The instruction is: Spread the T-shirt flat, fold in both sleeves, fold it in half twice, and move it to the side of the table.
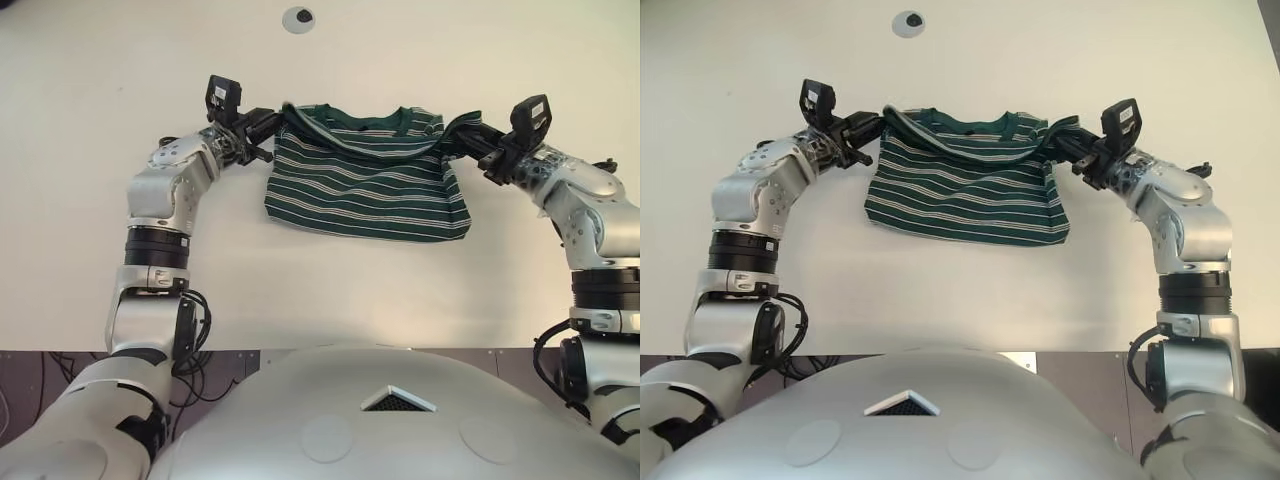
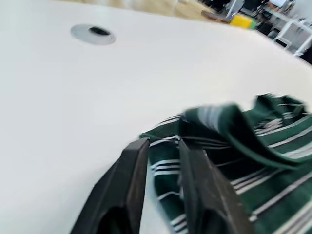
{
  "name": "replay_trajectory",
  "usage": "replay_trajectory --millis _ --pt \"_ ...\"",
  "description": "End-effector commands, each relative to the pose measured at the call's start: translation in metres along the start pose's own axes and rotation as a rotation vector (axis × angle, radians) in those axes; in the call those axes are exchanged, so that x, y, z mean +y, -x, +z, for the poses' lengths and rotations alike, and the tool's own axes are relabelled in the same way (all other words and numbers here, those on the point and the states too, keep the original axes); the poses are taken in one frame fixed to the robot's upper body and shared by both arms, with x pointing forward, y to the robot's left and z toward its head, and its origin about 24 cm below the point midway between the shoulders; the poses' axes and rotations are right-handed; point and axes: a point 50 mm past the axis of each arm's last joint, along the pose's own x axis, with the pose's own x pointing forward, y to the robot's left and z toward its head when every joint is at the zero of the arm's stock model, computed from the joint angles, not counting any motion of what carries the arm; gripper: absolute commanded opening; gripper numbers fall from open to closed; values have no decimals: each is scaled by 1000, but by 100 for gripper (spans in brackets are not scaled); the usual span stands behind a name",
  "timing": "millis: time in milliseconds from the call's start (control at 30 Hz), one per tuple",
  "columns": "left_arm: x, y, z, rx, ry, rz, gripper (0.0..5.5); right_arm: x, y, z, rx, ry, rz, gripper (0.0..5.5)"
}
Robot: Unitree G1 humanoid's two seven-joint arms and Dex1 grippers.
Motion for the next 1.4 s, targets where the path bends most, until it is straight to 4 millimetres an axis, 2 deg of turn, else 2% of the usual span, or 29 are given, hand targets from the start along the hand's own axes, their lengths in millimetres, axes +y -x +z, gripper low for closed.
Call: replay_trajectory --millis 33,167,300,433,567,633,700,733,833,900,967,1033,1100,1267,1400 --pt "11 -9 4 -12 16 100 129 -7 -9 -5 23 -109 -22 135" --pt "26 -10 4 -46 42 192 129 -27 -6 -8 11 -254 -101 135" --pt "32 -10 7 -90 58 209 129 -41 -4 -10 -11 -358 -162 135" --pt "38 -8 13 -145 70 237 129 -50 -3 -8 -53 -376 -230 135" --pt "50 2 17 -213 98 269 129 -61 5 6 -159 -361 -282 135" --pt "48 5 18 -241 74 233 102 -60 8 9 -188 -331 -278 139" --pt "40 7 18 -257 17 163 64 -53 10 12 -215 -244 -247 139" --pt "31 9 18 -260 -38 98 54 -43 10 13 -222 -154 -204 119" --pt "-2 18 14 -247 -169 -147 7 0 9 12 -215 121 -17 76" --pt "-27 22 9 -212 -213 -291 0 28 6 6 -191 245 104 37" --pt "-49 21 0 -154 -266 -395 0 44 2 -6 -137 329 174 3" --pt "-64 20 -9 -93 -300 -463 0 49 -1 -20 -73 385 196 3" --pt "-71 20 -18 -33 -327 -494 0 45 -2 -31 -8 445 176 3" --pt "-73 38 -53 195 -451 -611 0 31 1 -49 136 609 115 3" --pt "-64 52 -68 323 -518 -635 0 36 12 -70 258 738 201 3"
